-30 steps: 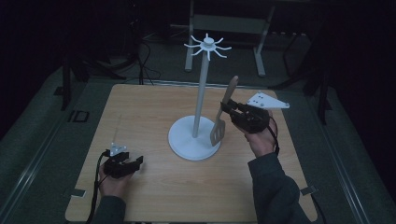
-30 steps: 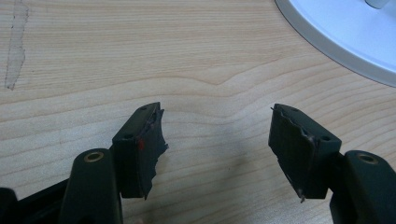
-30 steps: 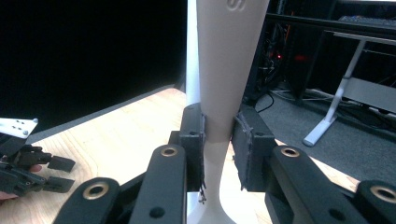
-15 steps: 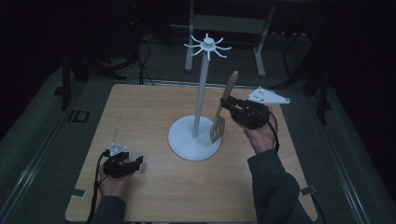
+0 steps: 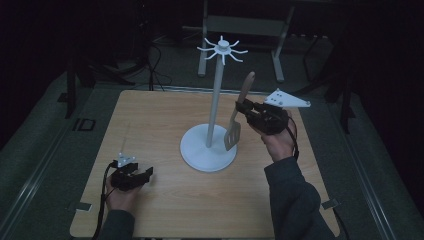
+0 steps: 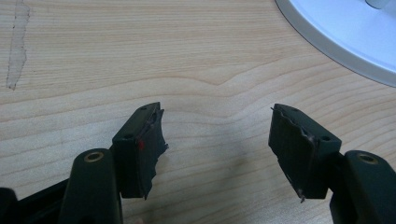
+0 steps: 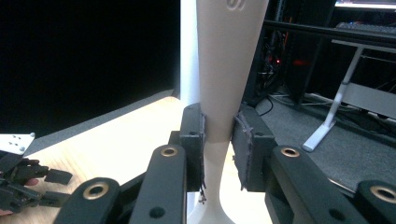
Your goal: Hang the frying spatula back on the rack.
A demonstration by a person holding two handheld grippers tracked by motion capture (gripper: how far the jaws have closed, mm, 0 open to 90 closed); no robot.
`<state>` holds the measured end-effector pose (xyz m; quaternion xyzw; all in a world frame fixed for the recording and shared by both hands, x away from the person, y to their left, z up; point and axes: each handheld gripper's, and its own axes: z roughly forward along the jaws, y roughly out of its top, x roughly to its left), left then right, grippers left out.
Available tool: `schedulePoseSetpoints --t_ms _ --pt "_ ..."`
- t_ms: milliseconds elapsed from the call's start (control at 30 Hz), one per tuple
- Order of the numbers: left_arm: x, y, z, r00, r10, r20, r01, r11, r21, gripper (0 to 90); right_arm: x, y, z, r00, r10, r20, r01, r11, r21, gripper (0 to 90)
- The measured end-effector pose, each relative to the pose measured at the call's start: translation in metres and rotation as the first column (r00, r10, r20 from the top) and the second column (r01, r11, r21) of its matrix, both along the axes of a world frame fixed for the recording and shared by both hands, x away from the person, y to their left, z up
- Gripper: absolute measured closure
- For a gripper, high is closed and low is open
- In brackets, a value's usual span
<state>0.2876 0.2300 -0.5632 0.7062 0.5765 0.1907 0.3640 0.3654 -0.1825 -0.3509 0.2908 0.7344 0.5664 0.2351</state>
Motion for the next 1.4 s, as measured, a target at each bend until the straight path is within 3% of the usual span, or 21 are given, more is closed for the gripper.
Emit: schedulePoseSetpoints --t_ms 1400 --pt "0.000 0.000 0.000 1.0000 0.000 0.000 0.000 1.0000 0.001 35.4 0.008 0.018 0.026 0.9997 0.024 0.007 -0.024 0.999 -0.024 74.6"
